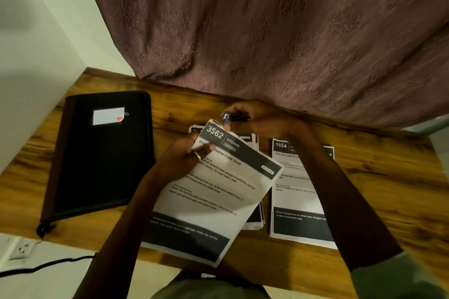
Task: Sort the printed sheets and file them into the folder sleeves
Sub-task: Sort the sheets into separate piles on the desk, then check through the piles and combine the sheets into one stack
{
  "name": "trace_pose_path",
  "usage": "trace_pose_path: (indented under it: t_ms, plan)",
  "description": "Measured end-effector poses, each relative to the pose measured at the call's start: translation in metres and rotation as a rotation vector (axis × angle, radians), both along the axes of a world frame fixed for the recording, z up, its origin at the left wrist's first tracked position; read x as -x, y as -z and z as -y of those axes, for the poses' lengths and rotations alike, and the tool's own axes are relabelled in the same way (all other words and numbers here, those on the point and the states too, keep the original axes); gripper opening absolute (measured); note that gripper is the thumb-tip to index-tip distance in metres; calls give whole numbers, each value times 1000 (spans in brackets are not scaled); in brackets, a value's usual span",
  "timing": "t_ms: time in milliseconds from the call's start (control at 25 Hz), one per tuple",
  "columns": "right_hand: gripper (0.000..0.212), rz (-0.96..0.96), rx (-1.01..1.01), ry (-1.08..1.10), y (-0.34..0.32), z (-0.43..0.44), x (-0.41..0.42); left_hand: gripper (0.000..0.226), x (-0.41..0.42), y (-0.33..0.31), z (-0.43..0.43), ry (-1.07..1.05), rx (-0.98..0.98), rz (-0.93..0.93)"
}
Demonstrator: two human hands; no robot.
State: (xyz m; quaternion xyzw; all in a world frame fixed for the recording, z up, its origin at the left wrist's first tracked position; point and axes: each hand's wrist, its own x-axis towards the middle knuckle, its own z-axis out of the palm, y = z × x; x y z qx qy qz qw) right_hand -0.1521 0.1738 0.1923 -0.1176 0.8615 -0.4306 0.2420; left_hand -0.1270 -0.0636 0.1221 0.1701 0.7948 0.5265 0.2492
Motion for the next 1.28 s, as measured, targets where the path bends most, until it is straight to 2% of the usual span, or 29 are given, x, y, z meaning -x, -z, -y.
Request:
trace_pose_path:
  t_ms: [160,280,440,520,680,800,1000,1120,1280]
  plan:
    - [32,32,310,556,34,-32,-27,20,-3,0,5,-183,-146,159]
    - [45,175,601,932,78,-37,-58,28,-4,7,9,-314,-219,230]
    - [57,279,840,1034,117,-24,-96,27,-6,17,4,-470,-268,303]
    - [54,338,881,1032,127,-15,-112,25,-6,19,0,-543,-316,296]
    - [40,342,701,998,138,-6,-131,19,-4,22,-11,-616,-317,323]
    - [26,274,636,1091,130,-16,-140,22,-5,27,-24,-639,-248,370]
    - [28,123,472,1191,122,-89,-162,26,-39,59,-74,-381,-129,448]
    - [26,47,285,1274,132,-142,-169,20,-60,85,-120,-243,-21,362]
    - [27,10,-20,1227,159,-187,-166,15,-70,108,-179,-161,242,151]
